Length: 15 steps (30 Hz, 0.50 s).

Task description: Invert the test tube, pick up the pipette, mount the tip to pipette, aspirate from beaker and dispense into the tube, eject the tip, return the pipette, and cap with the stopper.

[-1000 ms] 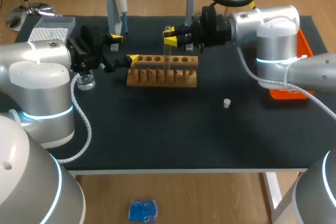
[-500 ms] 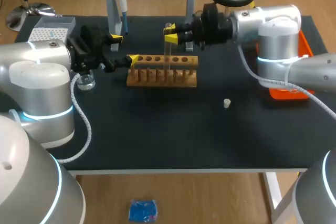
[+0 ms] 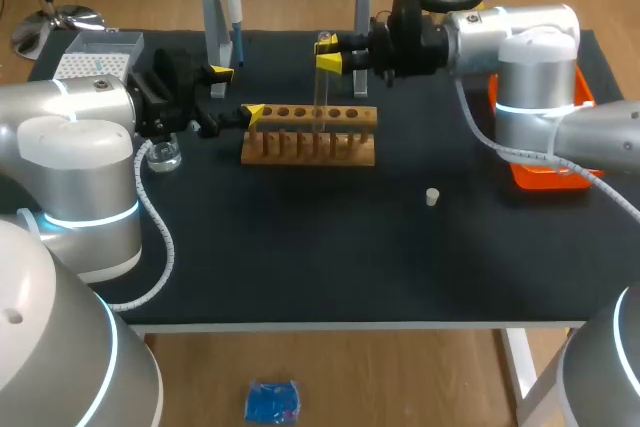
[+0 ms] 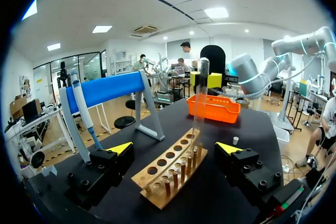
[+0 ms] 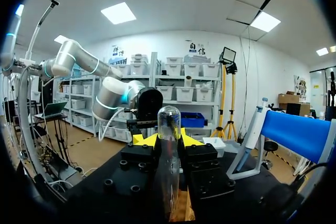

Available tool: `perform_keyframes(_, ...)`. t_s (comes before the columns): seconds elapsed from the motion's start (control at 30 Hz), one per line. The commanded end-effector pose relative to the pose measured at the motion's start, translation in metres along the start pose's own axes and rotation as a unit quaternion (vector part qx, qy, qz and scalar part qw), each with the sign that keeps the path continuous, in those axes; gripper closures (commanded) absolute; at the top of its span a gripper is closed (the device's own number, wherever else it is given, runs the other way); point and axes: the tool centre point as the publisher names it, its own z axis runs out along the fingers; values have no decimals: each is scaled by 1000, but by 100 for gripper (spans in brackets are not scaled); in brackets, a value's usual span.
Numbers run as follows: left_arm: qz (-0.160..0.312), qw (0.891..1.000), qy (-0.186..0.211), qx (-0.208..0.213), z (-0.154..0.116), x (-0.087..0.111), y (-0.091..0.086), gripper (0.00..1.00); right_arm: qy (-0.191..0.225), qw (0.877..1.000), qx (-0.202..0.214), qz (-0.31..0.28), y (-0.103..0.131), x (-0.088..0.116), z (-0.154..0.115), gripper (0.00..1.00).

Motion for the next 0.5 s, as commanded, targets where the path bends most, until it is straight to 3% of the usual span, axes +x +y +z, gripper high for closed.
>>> perform_keyframes(0.03, 1, 1000, -2, 3, 0, 1, 2, 0, -12, 1000, 13, 7, 15, 6, -7, 100)
perform_keyframes(0.5, 1, 1000, -2, 3, 0, 1, 2, 0, -43, 992, 81, 85, 60, 21, -23, 100)
